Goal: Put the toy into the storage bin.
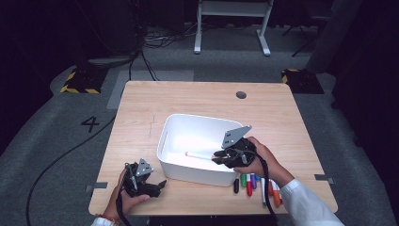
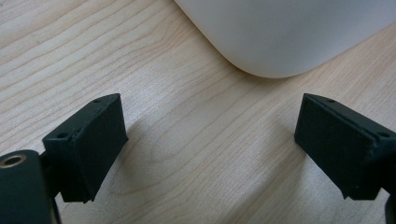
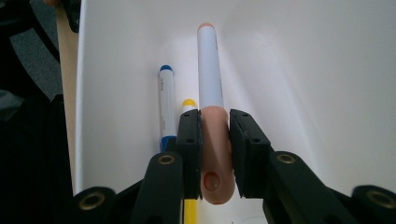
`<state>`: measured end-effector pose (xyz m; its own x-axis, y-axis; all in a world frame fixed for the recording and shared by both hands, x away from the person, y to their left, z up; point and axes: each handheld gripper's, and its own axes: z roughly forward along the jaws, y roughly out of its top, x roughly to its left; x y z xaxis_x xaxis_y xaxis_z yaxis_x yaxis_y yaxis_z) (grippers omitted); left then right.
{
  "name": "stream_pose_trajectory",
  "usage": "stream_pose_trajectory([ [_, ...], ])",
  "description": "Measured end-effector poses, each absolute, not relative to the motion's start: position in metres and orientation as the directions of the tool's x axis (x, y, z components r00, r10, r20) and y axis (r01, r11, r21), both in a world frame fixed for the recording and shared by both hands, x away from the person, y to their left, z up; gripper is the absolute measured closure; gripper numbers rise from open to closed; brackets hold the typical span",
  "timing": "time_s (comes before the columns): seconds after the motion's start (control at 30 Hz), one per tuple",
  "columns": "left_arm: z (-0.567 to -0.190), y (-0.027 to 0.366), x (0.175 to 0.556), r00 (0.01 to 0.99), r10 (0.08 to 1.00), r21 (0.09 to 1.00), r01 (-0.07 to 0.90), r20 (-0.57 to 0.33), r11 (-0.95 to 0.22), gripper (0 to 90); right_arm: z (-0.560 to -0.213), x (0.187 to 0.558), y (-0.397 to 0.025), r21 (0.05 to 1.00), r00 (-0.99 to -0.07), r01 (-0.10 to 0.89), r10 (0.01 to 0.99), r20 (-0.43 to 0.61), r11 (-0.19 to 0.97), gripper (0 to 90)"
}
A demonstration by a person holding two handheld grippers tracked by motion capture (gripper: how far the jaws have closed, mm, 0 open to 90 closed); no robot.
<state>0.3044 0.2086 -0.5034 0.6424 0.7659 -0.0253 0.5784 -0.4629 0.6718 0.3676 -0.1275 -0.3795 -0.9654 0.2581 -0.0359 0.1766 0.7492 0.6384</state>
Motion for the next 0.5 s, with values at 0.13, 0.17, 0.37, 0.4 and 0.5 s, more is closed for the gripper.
stream_pose_trajectory([
  [0.13, -0.5034, 0.2087, 0.3045, 0.643, 0.765, 0.672, 0.577, -0.024, -0.464, 9.1, -0.38, 0.3667, -0.1246, 0.618, -0.97, 0.164, 0.24, -0.042, 0.769, 75.2],
  [0.17, -0.5034, 0.2087, 0.3046, 0.644, 0.765, 0.672, 0.577, -0.024, -0.465, 9.1, -0.3803, 0.3665, -0.1235, 0.611, -0.971, 0.165, 0.236, -0.037, 0.774, 75.2],
  [0.37, -0.5034, 0.2087, 0.3046, 0.644, 0.765, 0.672, 0.577, -0.024, -0.465, 9.1, -0.3815, 0.3647, -0.1197, 0.597, -0.973, 0.157, 0.225, -0.041, 0.787, 72.9],
  [0.4, -0.5034, 0.2086, 0.3045, 0.643, 0.766, 0.672, 0.578, -0.025, -0.463, 9.1, -0.3812, 0.3649, -0.1202, 0.599, -0.972, 0.155, 0.228, -0.048, 0.786, 71.3],
  [0.5, -0.5034, 0.2087, 0.3045, 0.643, 0.765, 0.672, 0.577, -0.024, -0.464, 9.1, -0.3804, 0.3649, -0.1213, 0.606, -0.97, 0.162, 0.24, -0.048, 0.779, 67.1],
])
